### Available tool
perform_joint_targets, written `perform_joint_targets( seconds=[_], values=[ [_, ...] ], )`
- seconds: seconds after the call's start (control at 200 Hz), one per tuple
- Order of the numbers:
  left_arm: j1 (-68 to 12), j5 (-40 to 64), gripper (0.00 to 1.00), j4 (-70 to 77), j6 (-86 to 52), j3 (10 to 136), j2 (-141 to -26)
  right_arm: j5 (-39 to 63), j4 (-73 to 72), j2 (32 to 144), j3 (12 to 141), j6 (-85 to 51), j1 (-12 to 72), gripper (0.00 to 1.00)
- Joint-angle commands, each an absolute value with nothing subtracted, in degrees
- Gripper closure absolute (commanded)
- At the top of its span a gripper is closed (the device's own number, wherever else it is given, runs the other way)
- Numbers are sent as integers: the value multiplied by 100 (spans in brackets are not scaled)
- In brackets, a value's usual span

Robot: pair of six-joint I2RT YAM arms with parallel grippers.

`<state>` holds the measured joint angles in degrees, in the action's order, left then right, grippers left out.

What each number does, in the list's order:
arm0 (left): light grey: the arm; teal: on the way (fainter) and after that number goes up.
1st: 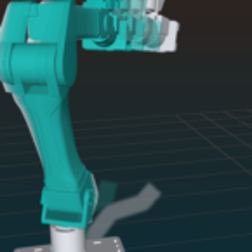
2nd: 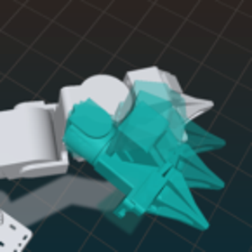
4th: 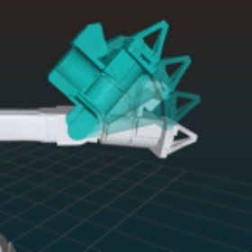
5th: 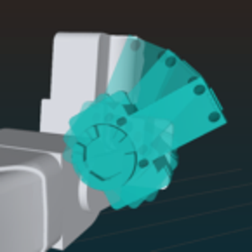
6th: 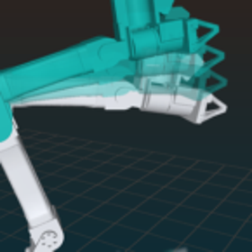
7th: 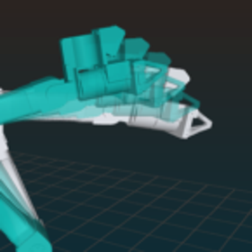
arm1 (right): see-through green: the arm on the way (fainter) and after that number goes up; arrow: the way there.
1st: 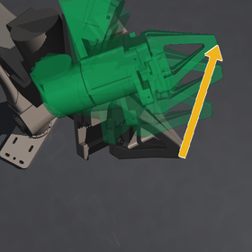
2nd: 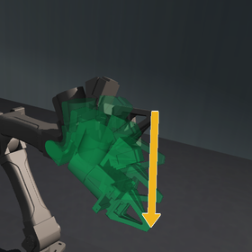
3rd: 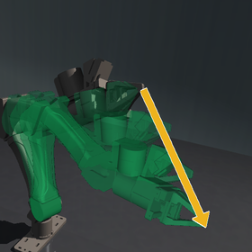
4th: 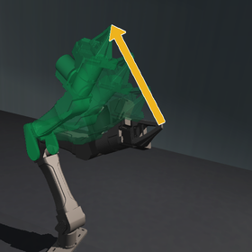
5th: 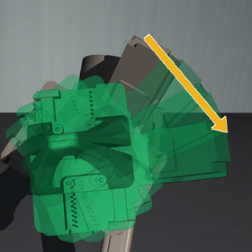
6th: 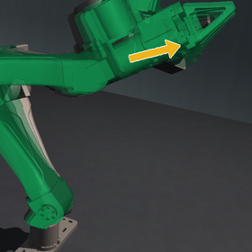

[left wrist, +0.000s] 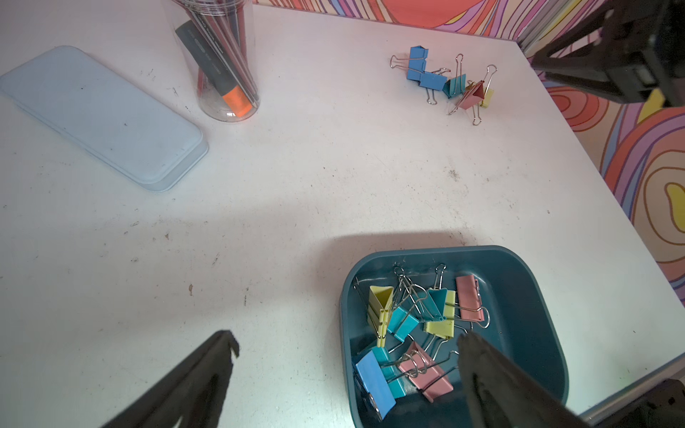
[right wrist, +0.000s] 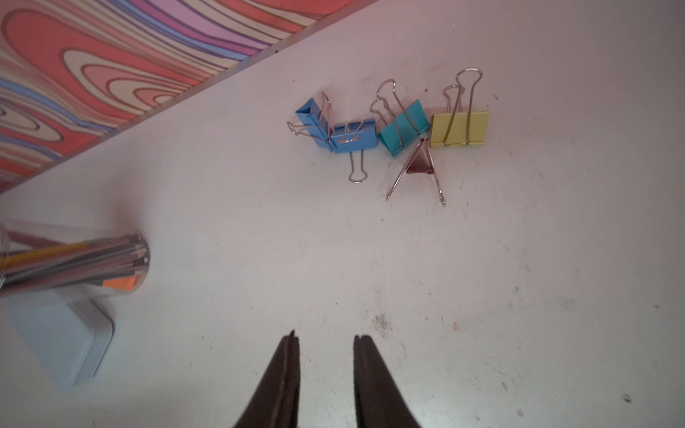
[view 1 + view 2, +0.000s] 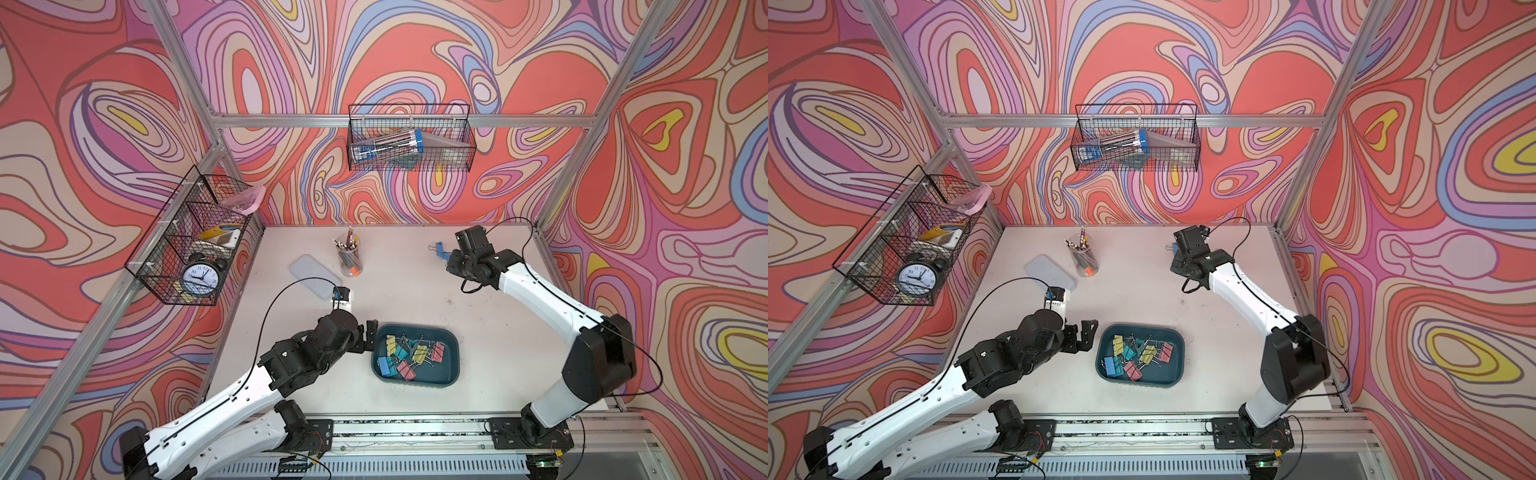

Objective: Put the binder clips in the storage box
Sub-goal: Pick up the binder clip at the center of the board.

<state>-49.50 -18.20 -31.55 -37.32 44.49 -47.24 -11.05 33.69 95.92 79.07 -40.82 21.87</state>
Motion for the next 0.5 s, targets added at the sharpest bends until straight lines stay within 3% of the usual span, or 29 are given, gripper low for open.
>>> perform_joint_targets(
  seconds=[0.0,0.075,0.295,0.431,0.496],
  values=[
    [-4925,-1898,1,-3414,-3718,4496,-4614,-922,2456,10050,8095,-4916,1978,69],
    [-4928,-1890,1,-3434,-3718,4507,-4605,-978,2444,10563,8345,-5455,1802,68],
    [-4925,-1960,1,-3592,-3645,4623,-4589,-29,1884,11738,8792,-6357,1296,53],
    [-4928,-1997,1,-3639,-3610,4632,-4579,-221,1604,12037,8924,-6386,1243,39],
    [-4929,-2004,1,-3631,-3577,4638,-4588,-174,1624,12185,9119,-6284,1210,37]
  ],
)
